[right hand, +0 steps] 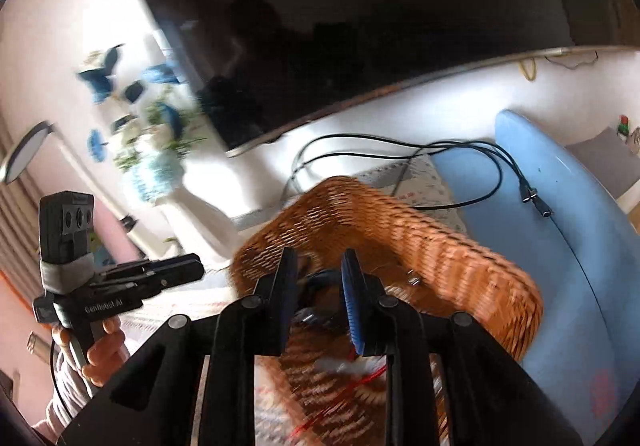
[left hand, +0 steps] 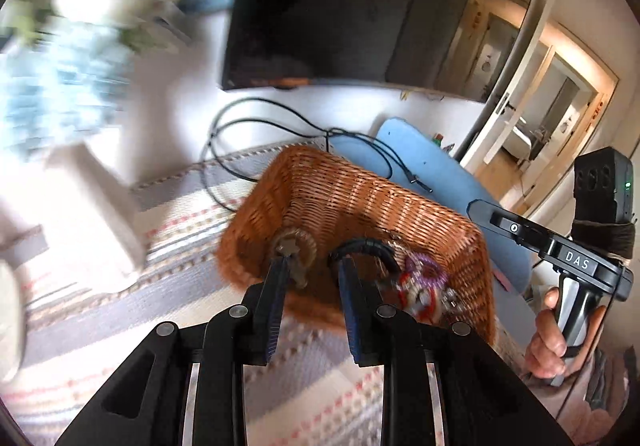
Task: Organize jewelry
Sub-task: 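Carry the gold clip and silver earring into the wicker basket and release both, then lower the left tool to the gold ring and grasp it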
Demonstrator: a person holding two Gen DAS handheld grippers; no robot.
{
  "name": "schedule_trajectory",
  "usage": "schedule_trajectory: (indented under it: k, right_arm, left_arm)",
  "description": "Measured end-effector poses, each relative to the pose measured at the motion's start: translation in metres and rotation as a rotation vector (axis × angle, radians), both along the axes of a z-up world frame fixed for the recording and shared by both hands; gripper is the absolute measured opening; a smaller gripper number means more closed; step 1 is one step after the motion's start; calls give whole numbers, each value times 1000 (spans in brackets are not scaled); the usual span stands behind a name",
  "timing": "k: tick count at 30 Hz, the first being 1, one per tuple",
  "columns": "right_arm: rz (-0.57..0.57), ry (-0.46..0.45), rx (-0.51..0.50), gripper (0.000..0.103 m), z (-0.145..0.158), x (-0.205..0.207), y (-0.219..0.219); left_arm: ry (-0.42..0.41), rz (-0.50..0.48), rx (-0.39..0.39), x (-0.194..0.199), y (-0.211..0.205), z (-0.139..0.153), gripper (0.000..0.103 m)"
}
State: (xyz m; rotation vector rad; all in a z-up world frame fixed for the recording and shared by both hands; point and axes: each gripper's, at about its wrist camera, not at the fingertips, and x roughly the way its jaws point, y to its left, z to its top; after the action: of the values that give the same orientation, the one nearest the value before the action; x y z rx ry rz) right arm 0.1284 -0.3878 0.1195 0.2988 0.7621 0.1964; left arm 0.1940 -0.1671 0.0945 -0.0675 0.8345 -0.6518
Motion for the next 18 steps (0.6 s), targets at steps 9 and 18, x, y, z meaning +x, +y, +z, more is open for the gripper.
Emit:
schedule_trajectory:
  k: [9, 18]
  right_arm:
    - [175, -35, -4, 33, 3, -83, 74]
    - [278, 3, -77, 34, -60, -113, 130]
  left_arm:
    - [-80, 95, -43, -97, 100, 14, 45]
    - [36, 179, -16, -130, 157, -63, 45]
